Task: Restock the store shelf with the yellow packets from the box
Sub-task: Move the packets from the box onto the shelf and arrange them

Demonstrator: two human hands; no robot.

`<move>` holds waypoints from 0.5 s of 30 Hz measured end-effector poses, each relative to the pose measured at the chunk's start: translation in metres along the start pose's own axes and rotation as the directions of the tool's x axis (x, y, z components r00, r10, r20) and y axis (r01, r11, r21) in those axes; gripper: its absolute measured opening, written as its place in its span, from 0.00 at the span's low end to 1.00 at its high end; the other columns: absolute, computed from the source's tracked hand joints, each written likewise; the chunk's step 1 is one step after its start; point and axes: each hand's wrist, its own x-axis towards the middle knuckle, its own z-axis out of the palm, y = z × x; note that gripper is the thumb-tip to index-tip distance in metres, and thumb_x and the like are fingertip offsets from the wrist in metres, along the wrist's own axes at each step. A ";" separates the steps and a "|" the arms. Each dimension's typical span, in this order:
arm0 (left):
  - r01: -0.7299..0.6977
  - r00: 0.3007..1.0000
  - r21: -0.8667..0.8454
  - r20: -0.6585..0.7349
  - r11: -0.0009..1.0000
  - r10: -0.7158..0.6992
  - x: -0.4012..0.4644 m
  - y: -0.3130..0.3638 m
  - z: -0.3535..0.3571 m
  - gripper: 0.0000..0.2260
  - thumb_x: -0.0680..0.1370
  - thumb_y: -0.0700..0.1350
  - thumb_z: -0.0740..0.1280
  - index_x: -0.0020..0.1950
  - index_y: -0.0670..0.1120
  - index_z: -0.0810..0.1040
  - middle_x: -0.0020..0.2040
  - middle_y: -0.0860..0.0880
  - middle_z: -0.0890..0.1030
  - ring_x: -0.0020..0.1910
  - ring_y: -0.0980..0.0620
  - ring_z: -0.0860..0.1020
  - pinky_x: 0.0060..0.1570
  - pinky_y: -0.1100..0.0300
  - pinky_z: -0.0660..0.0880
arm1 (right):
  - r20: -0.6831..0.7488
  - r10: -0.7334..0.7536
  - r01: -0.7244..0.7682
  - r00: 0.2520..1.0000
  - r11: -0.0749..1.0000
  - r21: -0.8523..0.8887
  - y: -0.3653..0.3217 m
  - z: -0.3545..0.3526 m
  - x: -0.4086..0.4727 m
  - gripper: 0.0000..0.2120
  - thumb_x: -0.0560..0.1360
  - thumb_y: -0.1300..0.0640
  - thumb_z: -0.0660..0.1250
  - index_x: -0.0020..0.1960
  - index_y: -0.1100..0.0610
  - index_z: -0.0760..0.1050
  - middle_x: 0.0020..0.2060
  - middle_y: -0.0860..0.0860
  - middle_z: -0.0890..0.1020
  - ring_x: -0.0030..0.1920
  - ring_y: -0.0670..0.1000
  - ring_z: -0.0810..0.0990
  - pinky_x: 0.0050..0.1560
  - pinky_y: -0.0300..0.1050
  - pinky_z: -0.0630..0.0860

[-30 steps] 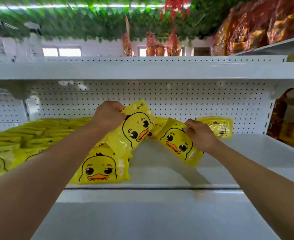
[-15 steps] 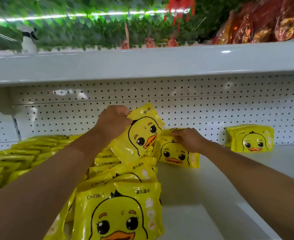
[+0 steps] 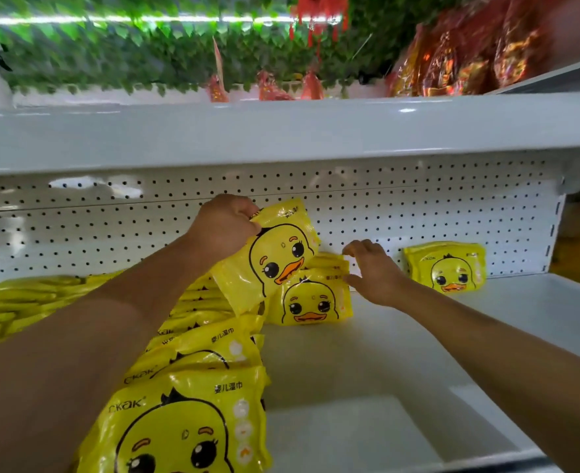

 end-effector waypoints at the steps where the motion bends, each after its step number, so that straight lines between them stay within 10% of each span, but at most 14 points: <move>1: -0.022 0.999 0.010 0.035 1.000 0.021 0.004 0.005 0.008 0.07 0.75 0.37 0.67 0.52 0.43 0.79 0.46 0.45 0.78 0.42 0.50 0.74 0.36 0.65 0.66 | 0.017 0.020 -0.020 1.000 1.000 -0.001 0.007 -0.005 -0.007 0.23 0.75 0.54 0.66 0.68 0.56 0.64 0.65 0.56 0.68 0.65 0.56 0.66 0.62 0.50 0.69; 5: -0.074 0.964 0.107 0.264 0.992 0.043 0.012 0.009 0.050 0.07 0.76 0.37 0.66 0.53 0.40 0.79 0.44 0.45 0.78 0.32 0.55 0.71 0.30 0.65 0.63 | 0.078 0.106 -0.109 0.991 0.993 0.035 0.027 -0.016 -0.031 0.24 0.75 0.53 0.67 0.68 0.57 0.64 0.65 0.56 0.67 0.65 0.56 0.68 0.61 0.47 0.69; 9: -0.092 0.937 0.262 0.349 0.961 -0.006 0.016 -0.010 0.091 0.12 0.77 0.38 0.65 0.60 0.41 0.77 0.57 0.42 0.79 0.54 0.45 0.76 0.47 0.64 0.66 | 0.111 0.127 -0.130 0.986 0.991 0.026 0.040 -0.017 -0.046 0.25 0.75 0.52 0.66 0.68 0.57 0.63 0.65 0.58 0.65 0.63 0.55 0.70 0.59 0.42 0.67; 15: -0.145 0.932 0.372 0.363 0.917 0.000 0.028 -0.031 0.116 0.12 0.76 0.37 0.66 0.59 0.42 0.78 0.57 0.43 0.78 0.54 0.45 0.75 0.48 0.63 0.66 | 0.126 0.138 -0.140 0.982 0.990 0.010 0.044 -0.012 -0.056 0.26 0.76 0.51 0.65 0.70 0.58 0.62 0.66 0.58 0.64 0.65 0.56 0.69 0.63 0.45 0.68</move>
